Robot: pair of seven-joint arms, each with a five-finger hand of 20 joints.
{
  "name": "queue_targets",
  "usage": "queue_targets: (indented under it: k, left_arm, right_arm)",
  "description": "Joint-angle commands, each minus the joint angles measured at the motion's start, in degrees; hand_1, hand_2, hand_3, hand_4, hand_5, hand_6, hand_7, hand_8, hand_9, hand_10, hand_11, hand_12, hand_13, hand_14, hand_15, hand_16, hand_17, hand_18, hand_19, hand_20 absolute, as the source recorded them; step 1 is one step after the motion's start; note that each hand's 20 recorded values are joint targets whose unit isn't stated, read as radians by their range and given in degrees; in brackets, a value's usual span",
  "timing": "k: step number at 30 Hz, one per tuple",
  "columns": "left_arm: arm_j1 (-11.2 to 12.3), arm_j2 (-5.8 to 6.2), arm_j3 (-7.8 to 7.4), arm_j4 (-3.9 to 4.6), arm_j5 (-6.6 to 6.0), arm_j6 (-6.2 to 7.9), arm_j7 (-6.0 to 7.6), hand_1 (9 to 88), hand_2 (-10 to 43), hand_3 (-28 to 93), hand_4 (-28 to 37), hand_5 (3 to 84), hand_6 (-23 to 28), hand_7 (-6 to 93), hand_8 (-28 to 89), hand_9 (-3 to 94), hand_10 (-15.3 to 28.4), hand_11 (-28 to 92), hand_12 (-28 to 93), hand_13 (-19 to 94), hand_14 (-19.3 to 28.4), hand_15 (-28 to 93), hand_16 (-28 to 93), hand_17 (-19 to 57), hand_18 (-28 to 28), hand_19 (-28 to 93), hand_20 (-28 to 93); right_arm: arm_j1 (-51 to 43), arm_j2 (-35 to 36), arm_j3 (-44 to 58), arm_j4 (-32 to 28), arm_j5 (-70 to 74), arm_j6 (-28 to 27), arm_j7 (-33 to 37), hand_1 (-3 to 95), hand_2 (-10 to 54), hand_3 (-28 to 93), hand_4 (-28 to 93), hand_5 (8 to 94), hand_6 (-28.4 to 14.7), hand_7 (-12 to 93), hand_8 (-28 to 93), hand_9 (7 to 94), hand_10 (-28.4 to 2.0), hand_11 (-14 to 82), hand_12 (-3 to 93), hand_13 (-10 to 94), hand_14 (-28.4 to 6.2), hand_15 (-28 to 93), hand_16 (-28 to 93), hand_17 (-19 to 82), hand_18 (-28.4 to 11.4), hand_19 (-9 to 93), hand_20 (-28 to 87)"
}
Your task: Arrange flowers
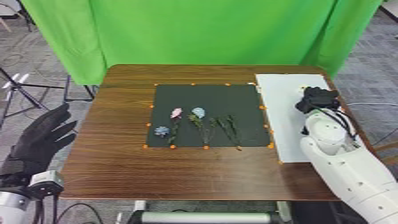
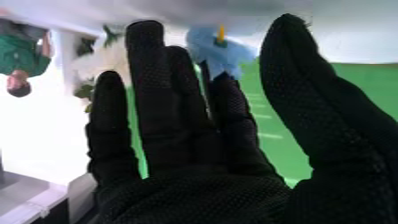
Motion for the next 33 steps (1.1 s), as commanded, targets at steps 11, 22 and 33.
queue_targets:
  k: [11,22,33]
  left_arm:
    - [1.1,-0.60,-0.55,-0.70,-0.08,0.81,0.26,24.6,-3.2,70,-27.9,20.3,0.9,23.9,-12,18.1,8.7,12,21,13,12.3,21,5,-11.0,18.4,36,9]
    - [0.6,-0.32,-0.19,-0.50,-0.07,0.54,-0.05,24.5,-3.2,69,-28.0,20.4,1.0,24.0,-12,18.1,8.8,12,21,13,12.3,20,5,-11.0,18.4,36,9]
    - [0.2,-0.15,-0.04,-0.34,-0.11,0.32,-0.66,24.4,-3.3,70,-28.0,20.3,0.9,23.8,-12,18.1,8.7,12,21,13,12.3,21,5,-11.0,18.4,36,9]
  right_arm:
    - [-2.2,0.0,0.3,-4.8,-0.6,5.1,-7.4,49.1,-9.4,82,-28,70.0,2.6,51,-2,86.7,-5.6,21.6,48.8,81,-1.8,53,31,27,-17.7,76,44]
    - [-3.8,-3.5,-2.6,-19.3,2.6,5.2,-12.4,48.9,-9.5,83,-28,70.5,2.2,51,-2,87.1,-5.8,20.8,50.3,81,-2.1,54,31,29,-17.4,76,45]
    - [-4.3,-8.8,-7.2,-22.0,3.1,0.4,-15.4,47.7,-9.5,84,-27,70.8,2.2,51,-1,87.1,-6.6,22.1,51.0,79,-3.8,59,30,27,-17.9,75,46]
